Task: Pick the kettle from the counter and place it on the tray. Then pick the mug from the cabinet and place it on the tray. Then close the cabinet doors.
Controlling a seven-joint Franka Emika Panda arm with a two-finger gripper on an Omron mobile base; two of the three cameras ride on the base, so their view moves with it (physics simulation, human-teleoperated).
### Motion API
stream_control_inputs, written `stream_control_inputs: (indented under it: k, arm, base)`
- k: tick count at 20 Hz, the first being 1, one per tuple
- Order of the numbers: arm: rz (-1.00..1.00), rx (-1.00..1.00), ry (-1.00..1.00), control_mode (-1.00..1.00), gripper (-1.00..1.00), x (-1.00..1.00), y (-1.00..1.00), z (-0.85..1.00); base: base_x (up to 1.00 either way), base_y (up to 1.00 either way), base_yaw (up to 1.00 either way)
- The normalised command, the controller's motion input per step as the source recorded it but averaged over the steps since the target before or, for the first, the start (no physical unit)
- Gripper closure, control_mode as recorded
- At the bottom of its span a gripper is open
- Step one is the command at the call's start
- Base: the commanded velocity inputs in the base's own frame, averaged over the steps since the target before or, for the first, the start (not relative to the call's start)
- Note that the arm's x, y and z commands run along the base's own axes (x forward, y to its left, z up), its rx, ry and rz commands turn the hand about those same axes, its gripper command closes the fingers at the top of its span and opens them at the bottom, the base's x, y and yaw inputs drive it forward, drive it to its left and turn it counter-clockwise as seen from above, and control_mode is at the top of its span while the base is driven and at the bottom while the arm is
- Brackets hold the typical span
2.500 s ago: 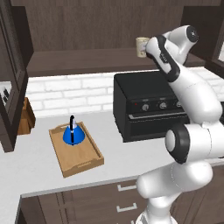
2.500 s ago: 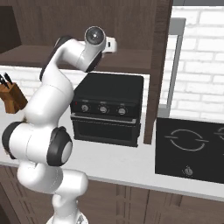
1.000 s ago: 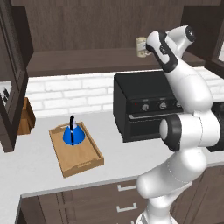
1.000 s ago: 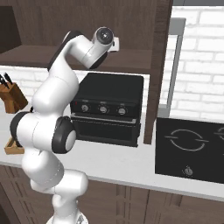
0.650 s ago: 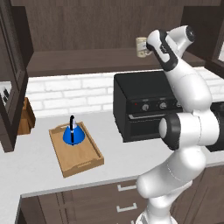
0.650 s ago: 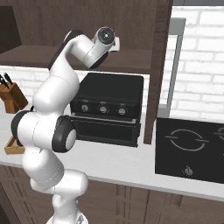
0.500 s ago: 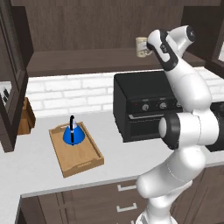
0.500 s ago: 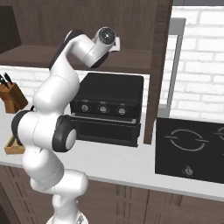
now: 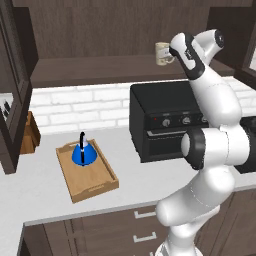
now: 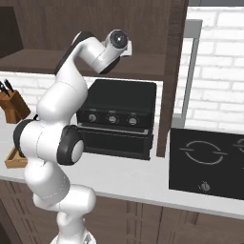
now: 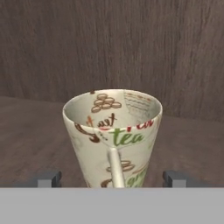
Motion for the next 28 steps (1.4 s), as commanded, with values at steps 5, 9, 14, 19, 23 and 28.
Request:
stream_control_inputs:
  k: [5, 9, 14, 19, 23, 28]
  arm:
    - [0.0, 0.0, 0.0, -1.0, 1.0, 0.0, 0.03, -0.05]
    - [0.0, 0.0, 0.0, -1.0, 1.0, 0.0, 0.0, -0.03]
    - [0.0, 0.0, 0.0, -1.0, 1.0, 0.0, 0.0, 0.0]
    - [0.0, 0.0, -0.04, -1.0, 1.0, -0.15, 0.01, 0.0]
    - [0.02, 0.0, -0.06, -1.0, 1.0, -0.59, 0.05, 0.0]
    - [0.03, 0.0, -0.01, -1.0, 1.0, -0.78, 0.23, 0.0]
  base:
    - [0.0, 0.0, 0.0]
    - [0.0, 0.0, 0.0]
    - [0.0, 0.0, 0.0]
    - [0.0, 0.0, 0.0]
    - [0.0, 0.0, 0.0]
    - [0.0, 0.0, 0.0]
